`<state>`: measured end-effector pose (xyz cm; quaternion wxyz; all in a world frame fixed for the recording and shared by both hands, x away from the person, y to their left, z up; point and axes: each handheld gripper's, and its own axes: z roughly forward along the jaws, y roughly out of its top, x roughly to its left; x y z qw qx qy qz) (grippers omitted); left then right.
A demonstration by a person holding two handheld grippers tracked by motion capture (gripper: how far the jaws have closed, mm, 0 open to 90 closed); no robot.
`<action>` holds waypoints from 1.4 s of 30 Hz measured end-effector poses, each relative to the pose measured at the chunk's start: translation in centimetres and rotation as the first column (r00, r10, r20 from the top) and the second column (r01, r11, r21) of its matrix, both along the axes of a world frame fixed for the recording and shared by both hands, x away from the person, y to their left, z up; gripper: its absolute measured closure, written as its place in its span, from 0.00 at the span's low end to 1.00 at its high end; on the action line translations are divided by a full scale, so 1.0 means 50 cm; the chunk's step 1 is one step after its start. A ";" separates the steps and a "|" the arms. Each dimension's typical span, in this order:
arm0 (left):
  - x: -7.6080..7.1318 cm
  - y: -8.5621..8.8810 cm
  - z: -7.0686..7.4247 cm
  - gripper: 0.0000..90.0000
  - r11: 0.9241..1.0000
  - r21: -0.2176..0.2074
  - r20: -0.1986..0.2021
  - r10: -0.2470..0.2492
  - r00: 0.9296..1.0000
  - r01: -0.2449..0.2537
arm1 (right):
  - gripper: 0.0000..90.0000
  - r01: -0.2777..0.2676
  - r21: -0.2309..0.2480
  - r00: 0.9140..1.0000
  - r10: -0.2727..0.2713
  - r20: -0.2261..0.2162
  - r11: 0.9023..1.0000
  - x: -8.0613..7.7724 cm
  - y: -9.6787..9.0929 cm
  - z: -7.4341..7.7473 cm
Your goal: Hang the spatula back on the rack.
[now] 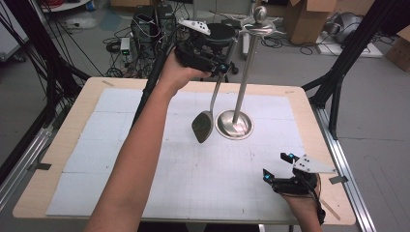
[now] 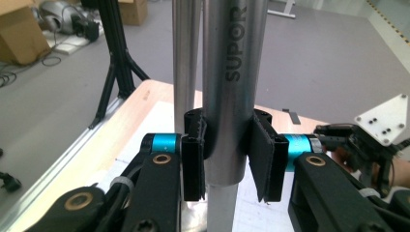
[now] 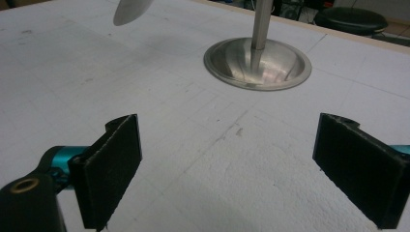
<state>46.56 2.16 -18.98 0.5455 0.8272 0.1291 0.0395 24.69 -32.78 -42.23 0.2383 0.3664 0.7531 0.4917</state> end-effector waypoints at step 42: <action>-0.080 0.188 -0.099 0.26 0.988 -0.128 -0.060 0.075 0.995 -0.082 | 0.10 -0.024 -0.025 1.000 0.024 -0.017 0.999 0.001 0.020 -0.004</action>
